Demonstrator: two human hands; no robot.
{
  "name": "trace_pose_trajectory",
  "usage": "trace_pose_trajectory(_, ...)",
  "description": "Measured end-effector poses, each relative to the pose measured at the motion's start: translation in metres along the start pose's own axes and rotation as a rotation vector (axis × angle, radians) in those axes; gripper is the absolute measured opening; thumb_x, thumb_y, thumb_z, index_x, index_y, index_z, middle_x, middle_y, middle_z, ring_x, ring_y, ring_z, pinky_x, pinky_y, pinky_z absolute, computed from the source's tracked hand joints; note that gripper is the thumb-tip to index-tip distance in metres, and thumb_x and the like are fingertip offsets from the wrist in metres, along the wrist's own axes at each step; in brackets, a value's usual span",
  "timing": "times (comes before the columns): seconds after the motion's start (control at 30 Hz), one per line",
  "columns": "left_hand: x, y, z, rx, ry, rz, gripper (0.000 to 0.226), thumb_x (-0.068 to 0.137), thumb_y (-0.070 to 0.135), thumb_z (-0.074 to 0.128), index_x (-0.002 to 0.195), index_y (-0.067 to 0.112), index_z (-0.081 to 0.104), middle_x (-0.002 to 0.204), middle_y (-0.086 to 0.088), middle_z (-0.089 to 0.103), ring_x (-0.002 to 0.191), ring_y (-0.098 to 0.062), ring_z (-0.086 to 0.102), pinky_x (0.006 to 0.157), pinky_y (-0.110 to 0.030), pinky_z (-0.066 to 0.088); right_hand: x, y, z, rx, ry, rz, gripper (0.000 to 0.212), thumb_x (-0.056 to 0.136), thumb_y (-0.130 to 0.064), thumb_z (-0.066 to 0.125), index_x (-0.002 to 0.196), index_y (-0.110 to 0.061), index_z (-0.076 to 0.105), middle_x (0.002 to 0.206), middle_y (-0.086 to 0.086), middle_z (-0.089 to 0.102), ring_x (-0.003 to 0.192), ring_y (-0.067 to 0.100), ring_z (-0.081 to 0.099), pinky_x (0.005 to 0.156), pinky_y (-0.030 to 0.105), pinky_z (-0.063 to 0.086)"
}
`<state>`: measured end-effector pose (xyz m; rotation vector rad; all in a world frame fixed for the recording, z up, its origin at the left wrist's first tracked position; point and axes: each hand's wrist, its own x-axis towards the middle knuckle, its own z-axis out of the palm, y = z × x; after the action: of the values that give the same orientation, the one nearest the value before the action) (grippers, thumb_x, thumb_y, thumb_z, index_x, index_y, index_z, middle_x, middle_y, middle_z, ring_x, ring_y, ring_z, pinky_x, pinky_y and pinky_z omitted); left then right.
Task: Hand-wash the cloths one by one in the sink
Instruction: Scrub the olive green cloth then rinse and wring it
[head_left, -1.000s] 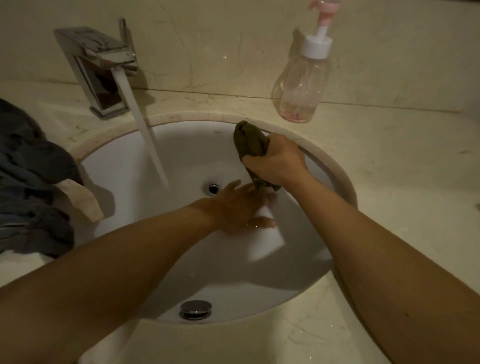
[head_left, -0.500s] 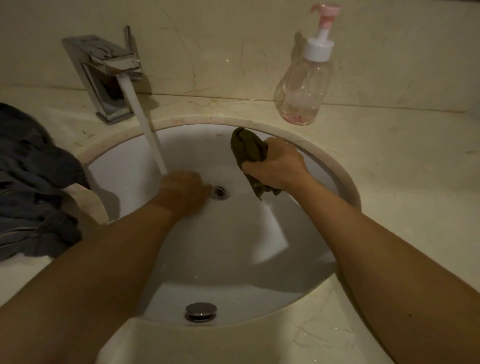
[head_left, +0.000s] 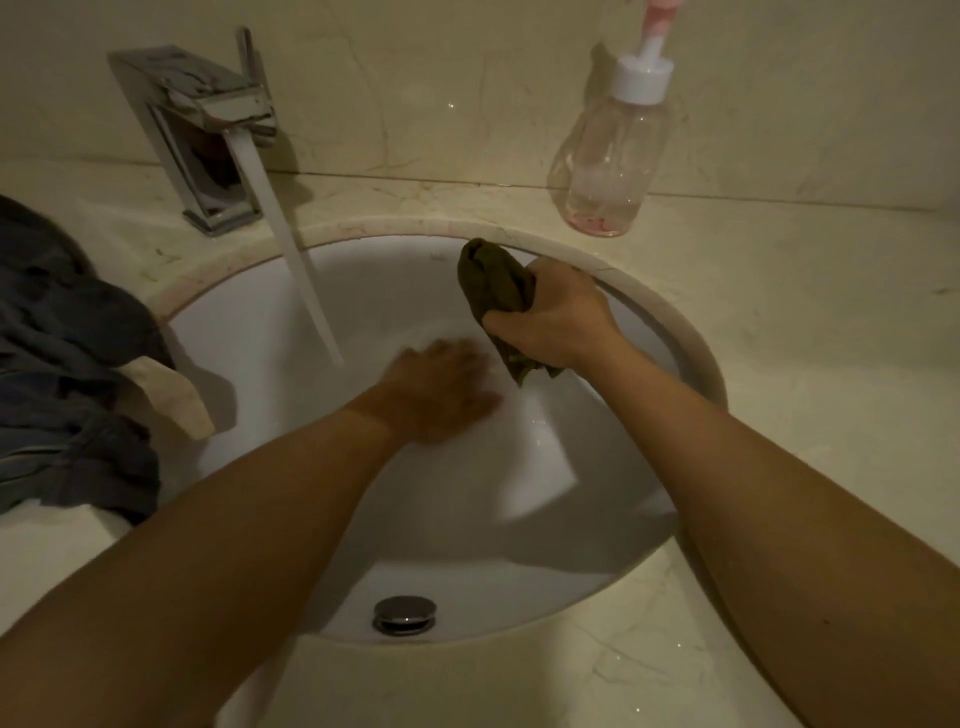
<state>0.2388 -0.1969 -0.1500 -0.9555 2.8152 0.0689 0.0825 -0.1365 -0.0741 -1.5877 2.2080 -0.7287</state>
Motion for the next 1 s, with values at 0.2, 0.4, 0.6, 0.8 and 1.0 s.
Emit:
trace_pose_trajectory(0.2, -0.028, -0.062, -0.004, 0.066, 0.003, -0.428, 0.037, 0.105, 0.031, 0.041, 0.135, 0.011, 0.05, 0.133, -0.014, 0.053, 0.122, -0.036, 0.053, 0.1, -0.051, 0.047, -0.002, -0.001, 0.001, -0.025, -0.003, -0.027, 0.028, 0.083, -0.044, 0.075, 0.091, -0.023, 0.058, 0.08, -0.002, 0.065, 0.074, 0.017, 0.065, 0.063, 0.031, 0.055)
trace_pose_trajectory(0.4, -0.02, -0.056, -0.024, -0.039, 0.069, -0.33, 0.02, 0.096, 0.032, 0.053, 0.112, 0.02, 0.057, 0.122, -0.009, 0.062, 0.111, -0.033, 0.059, 0.093, -0.042, 0.049, -0.002, -0.001, 0.0, -0.06, -0.012, -0.021, 0.029, 0.083, -0.045, 0.075, 0.093, -0.025, 0.056, 0.084, -0.002, 0.064, 0.076, 0.016, 0.063, 0.063, 0.031, 0.053)
trace_pose_trajectory(0.6, -0.017, -0.041, -0.034, -0.068, -0.032, -0.055, 0.04, 0.097, 0.035, 0.054, 0.136, 0.029, 0.059, 0.141, 0.002, 0.055, 0.127, -0.024, 0.053, 0.106, -0.039, 0.044, -0.001, -0.002, 0.0, -0.056, -0.01, -0.016, 0.029, 0.082, -0.045, 0.075, 0.088, -0.027, 0.054, 0.084, -0.002, 0.064, 0.074, 0.016, 0.063, 0.06, 0.029, 0.051)
trace_pose_trajectory(0.8, -0.017, -0.036, -0.033, -0.025, -0.184, -0.065, 0.048, 0.102, 0.038, 0.046, 0.15, 0.035, 0.043, 0.159, 0.003, 0.036, 0.143, -0.024, 0.037, 0.114, -0.036, 0.031, -0.004, -0.005, -0.003, -0.048, -0.027, -0.013, 0.03, 0.082, -0.044, 0.075, 0.087, -0.026, 0.052, 0.085, -0.001, 0.063, 0.076, 0.018, 0.063, 0.062, 0.029, 0.051)
trace_pose_trajectory(1.0, -0.01, -0.036, -0.012, 0.069, -0.337, -0.111, 0.056, 0.106, 0.052, 0.02, 0.159, 0.037, 0.012, 0.168, 0.009, -0.009, 0.153, -0.021, -0.019, 0.118, -0.063, -0.008, -0.005, -0.005, -0.003, -0.052, -0.036, -0.008, 0.03, 0.082, -0.043, 0.076, 0.088, -0.024, 0.054, 0.087, 0.0, 0.064, 0.079, 0.019, 0.064, 0.063, 0.03, 0.053)
